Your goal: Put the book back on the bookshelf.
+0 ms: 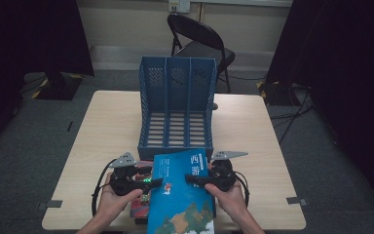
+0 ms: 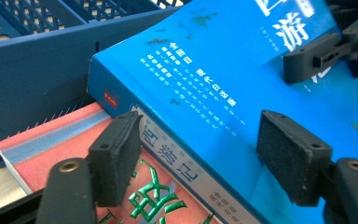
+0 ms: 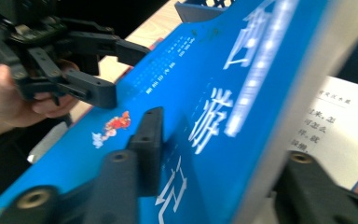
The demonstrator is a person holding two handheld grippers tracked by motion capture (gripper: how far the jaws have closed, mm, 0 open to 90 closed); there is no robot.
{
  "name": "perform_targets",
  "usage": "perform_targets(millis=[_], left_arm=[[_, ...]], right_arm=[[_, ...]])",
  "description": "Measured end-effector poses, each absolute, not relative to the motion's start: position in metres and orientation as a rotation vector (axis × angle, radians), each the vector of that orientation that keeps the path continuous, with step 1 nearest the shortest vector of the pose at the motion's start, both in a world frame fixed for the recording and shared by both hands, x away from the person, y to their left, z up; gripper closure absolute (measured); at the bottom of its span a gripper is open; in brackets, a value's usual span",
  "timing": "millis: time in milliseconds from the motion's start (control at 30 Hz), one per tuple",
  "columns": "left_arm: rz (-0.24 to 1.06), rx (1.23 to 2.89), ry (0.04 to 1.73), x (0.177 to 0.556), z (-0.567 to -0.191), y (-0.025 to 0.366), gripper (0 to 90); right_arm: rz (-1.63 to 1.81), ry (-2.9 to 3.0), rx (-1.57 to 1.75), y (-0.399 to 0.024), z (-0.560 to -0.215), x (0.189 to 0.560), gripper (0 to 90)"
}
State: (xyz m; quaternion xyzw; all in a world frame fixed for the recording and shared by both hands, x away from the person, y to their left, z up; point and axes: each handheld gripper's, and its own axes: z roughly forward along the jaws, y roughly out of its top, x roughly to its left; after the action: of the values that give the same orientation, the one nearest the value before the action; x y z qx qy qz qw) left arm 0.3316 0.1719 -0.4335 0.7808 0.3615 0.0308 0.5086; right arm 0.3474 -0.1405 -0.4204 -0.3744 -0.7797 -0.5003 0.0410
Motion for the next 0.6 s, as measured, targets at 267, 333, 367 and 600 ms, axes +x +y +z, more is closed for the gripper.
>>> perform_targets(millis=[267, 333, 367, 600], left_arm=[[0.008, 1.883, 0.891, 0.333, -0.433, 0.17, 26.1], [-0.009, 1.888, 0.9, 0.333, -0.433, 0.168, 23.3], [-0.022, 1.897, 0.9, 0.333, -0.434, 0.166, 20.4], [-0.061, 1.878, 0.9, 0.335, -0.434, 0.166, 12.9]], right_arm=[[-1.581, -2.368, -1.105, -0.142, -0.412, 0.346, 72.4], [-1.595, -2.368, -1.096, -0.143, -0.411, 0.345, 72.8], [-1.6, -2.365, -1.095, -0.143, -0.41, 0.345, 72.9], [-1.653, -2.364, -1.076, -0.144, -0.404, 0.338, 73.9]])
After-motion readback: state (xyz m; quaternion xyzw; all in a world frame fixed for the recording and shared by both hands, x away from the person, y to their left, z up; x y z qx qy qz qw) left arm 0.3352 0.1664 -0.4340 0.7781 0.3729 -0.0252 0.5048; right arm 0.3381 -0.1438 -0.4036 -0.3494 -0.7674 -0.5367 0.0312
